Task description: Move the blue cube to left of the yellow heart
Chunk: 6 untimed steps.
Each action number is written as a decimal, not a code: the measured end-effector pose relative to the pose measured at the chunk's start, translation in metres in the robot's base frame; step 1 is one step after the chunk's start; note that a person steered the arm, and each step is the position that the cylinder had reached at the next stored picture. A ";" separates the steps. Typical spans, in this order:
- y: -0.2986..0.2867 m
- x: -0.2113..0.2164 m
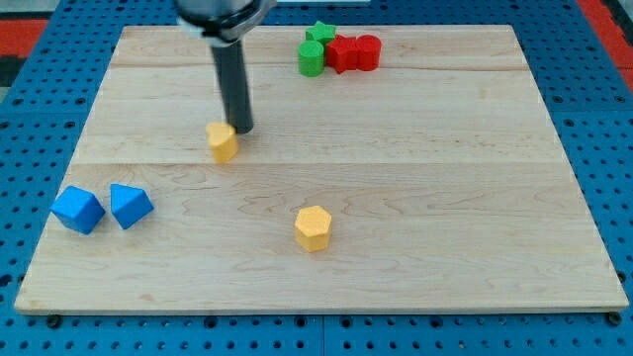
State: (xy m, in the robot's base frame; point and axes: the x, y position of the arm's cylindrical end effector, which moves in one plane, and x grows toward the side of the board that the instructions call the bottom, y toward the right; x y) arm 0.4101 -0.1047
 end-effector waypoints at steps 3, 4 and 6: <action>-0.025 0.102; -0.038 0.125; -0.140 0.191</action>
State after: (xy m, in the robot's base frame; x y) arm 0.6011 -0.2444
